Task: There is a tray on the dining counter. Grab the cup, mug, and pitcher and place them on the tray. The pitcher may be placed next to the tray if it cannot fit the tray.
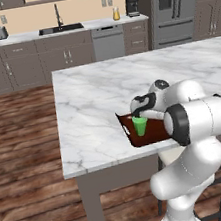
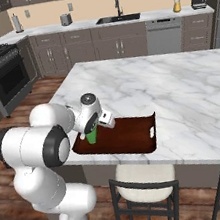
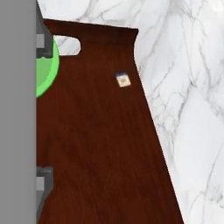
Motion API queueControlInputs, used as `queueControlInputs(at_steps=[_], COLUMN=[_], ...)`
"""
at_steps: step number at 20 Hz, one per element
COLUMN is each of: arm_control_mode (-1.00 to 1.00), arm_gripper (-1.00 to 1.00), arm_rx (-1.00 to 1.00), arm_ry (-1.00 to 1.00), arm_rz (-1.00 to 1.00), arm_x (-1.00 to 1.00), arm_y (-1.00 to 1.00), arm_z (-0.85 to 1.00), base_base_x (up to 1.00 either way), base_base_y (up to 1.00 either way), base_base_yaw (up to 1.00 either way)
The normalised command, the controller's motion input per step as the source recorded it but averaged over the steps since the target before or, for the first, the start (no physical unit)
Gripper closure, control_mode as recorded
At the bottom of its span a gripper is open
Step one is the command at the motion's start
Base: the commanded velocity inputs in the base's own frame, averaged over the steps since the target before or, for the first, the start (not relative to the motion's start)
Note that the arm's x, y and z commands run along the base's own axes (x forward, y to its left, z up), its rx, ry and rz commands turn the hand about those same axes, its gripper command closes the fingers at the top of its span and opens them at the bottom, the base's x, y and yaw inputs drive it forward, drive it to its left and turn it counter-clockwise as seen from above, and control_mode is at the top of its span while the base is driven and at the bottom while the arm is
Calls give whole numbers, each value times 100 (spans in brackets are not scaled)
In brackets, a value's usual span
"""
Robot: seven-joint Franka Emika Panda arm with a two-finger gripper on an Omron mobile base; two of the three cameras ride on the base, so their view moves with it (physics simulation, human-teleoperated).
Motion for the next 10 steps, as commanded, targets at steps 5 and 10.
queueControlInputs(at_steps=[5, 10], arm_control_mode=[-100, -100], arm_gripper=[-100, -100], arm_rx=[0, 0], arm_ry=[0, 0], arm_rz=[8, 7], arm_x=[-9, -1], arm_y=[-2, 0], arm_z=[43, 47], base_base_x=[0, 0], base_base_y=[0, 0], base_base_yaw=[0, 0])
